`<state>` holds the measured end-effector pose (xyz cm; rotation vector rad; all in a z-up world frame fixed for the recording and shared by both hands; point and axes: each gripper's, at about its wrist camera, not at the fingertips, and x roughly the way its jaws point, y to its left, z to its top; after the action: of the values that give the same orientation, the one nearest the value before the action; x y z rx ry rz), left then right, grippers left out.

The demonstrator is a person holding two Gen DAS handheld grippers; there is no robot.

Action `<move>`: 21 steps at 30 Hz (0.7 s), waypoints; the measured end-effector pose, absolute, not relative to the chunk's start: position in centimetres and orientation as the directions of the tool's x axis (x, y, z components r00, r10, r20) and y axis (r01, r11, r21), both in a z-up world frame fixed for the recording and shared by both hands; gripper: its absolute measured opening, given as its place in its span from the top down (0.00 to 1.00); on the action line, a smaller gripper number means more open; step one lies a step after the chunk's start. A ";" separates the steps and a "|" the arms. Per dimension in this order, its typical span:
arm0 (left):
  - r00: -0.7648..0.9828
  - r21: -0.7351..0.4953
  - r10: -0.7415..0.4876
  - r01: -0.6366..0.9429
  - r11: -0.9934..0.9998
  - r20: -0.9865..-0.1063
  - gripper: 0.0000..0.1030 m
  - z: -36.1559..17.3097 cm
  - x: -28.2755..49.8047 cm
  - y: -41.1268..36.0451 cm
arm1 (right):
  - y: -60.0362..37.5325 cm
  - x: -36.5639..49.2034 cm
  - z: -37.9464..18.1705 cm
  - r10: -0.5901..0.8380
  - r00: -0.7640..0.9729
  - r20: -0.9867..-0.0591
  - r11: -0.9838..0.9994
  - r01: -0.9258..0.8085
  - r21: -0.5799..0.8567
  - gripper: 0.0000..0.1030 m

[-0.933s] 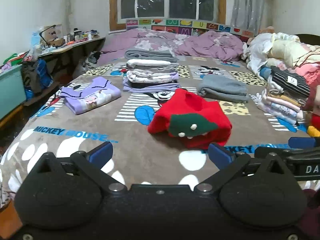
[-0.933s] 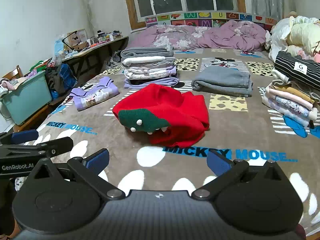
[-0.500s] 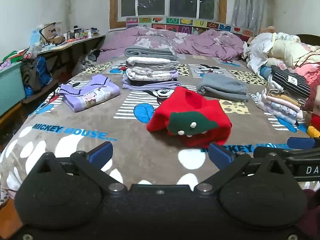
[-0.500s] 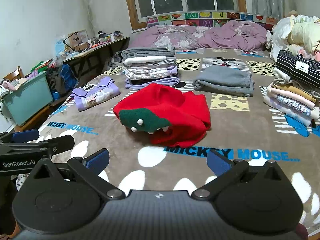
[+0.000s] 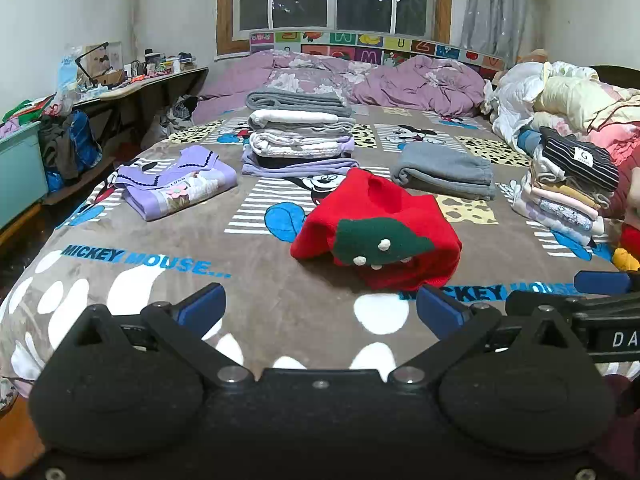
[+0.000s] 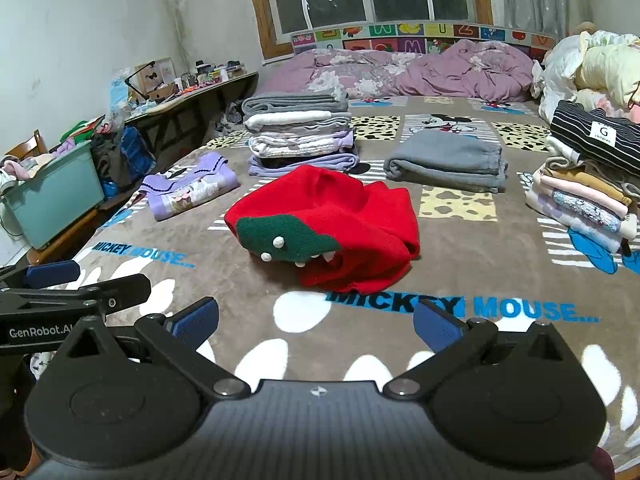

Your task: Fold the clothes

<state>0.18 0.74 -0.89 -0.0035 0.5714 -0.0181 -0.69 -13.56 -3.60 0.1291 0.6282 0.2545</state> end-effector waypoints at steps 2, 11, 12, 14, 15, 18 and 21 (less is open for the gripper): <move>0.841 -0.008 -0.018 0.017 1.000 -0.541 0.00 -0.9 0.2 0.7 | -13.6 -0.7 -3.6 0.274 0.778 -0.565 0.961 -0.197 0.195 0.00; 0.840 -0.002 -0.017 0.019 1.000 -0.543 0.00 -1.1 0.3 0.5 | -13.5 -0.7 -3.7 0.269 0.778 -0.568 0.962 -0.193 0.192 0.00; 0.840 -0.002 -0.017 0.019 1.000 -0.543 0.00 -1.1 0.3 0.5 | -13.4 -0.7 -3.7 0.268 0.778 -0.568 0.963 -0.191 0.192 0.00; 0.840 -0.002 -0.017 0.019 1.000 -0.543 0.00 -1.1 0.3 0.4 | -13.5 -0.7 -3.7 0.268 0.778 -0.568 0.962 -0.191 0.193 0.00; 0.840 -0.002 -0.017 0.019 1.000 -0.543 0.00 -1.1 0.3 0.4 | -13.6 -0.7 -3.7 0.269 0.779 -0.567 0.962 -0.191 0.194 0.00; 0.839 0.000 -0.017 0.021 1.000 -0.543 0.00 -1.2 0.3 0.2 | -13.6 -0.8 -3.7 0.269 0.780 -0.565 0.962 -0.192 0.194 0.00; 0.839 0.002 -0.018 0.022 1.000 -0.544 0.00 -1.2 0.2 0.1 | -13.7 -0.8 -3.7 0.269 0.780 -0.565 0.962 -0.191 0.194 0.00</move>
<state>0.25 0.08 -1.24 0.0086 0.5750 -0.0210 -0.78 -13.73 -3.70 0.1289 0.6287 0.2497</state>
